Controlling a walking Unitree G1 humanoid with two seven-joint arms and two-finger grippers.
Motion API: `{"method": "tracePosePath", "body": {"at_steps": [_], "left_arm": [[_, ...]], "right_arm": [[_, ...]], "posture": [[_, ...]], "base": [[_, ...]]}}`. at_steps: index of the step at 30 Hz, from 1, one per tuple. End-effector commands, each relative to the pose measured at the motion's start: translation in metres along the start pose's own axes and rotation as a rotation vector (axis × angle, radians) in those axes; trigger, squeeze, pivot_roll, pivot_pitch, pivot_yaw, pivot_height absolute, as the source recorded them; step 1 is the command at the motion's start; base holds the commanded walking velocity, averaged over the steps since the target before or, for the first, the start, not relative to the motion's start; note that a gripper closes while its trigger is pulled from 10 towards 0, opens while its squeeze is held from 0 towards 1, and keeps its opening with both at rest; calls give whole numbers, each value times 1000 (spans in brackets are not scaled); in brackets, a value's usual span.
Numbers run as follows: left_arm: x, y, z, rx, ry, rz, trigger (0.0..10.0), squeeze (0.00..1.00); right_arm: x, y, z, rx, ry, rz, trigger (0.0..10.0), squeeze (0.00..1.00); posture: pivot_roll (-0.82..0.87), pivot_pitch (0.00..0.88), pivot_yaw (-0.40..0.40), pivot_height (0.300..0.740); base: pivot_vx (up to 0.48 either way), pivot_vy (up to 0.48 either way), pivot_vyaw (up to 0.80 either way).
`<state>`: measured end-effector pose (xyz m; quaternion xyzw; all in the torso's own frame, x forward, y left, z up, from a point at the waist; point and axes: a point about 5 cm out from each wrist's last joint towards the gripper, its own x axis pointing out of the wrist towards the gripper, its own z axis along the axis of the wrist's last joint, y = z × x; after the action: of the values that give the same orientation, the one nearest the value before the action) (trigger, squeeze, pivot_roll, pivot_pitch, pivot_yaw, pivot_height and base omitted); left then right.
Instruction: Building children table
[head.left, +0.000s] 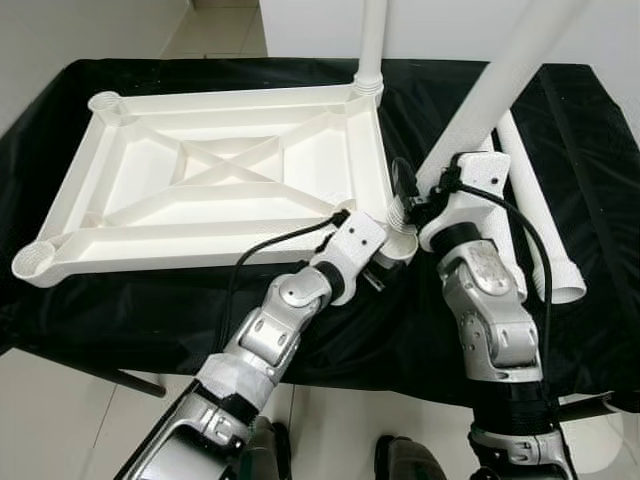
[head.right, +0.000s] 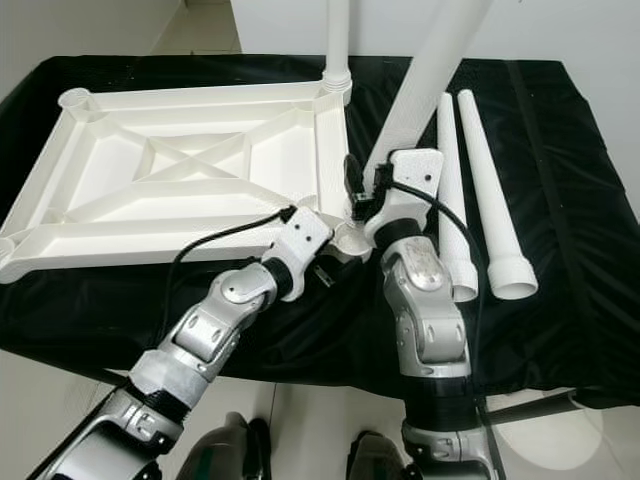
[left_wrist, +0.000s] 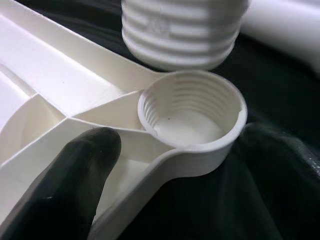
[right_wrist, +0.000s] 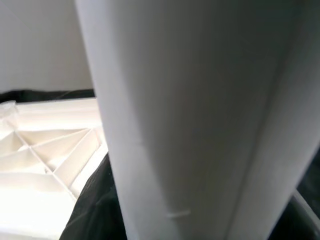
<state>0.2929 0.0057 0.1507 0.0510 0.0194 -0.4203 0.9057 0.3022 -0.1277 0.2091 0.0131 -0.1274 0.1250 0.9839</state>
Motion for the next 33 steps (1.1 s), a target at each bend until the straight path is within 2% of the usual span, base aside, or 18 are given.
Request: {"method": "tracePosePath", "body": {"at_steps": [1,2,3,5,7,12,16,23,25,33], "left_arm": [[-7,7,5,-61,-25,-28,10000,0],[-10,13,9,-101,-41,-13,10000,0],[-10,13,9,-101,-41,-13,10000,0],[-16,26,18,-145,-72,59,10000,0],[-18,33,20,-162,-74,102,10000,0],[-26,38,25,-157,-116,140,10000,0],[-30,39,23,-154,-108,138,10000,0],[-45,35,11,-163,-82,74,10000,0],[-54,29,10,-144,-88,-5,10000,0],[-66,21,28,-100,-182,-85,10000,0]], "right_arm": [[3,6,-1,-3,-9,40,10000,0],[3,6,-3,-1,-6,47,10000,0],[3,6,-3,-1,-6,47,10000,0],[4,6,-8,-8,3,62,10000,0],[5,6,-11,-15,10,71,10000,0],[9,8,-15,-17,16,104,10000,0],[10,8,-18,-18,19,119,10000,0],[10,10,-24,-12,30,133,10000,0],[10,9,-28,7,39,119,10000,0],[12,7,-28,5,27,93,10000,0]], "posture": [[28,91,65,740],[38,82,62,740],[38,82,62,740],[50,76,62,740],[55,70,64,740],[66,56,67,740],[65,55,65,740],[47,61,34,740],[42,65,23,740],[44,60,20,740]], "base": [[0,0,0],[0,0,0],[0,0,0],[0,0,0],[0,0,0],[0,0,0],[0,0,0],[0,0,0],[0,0,0],[0,0,0]]}}
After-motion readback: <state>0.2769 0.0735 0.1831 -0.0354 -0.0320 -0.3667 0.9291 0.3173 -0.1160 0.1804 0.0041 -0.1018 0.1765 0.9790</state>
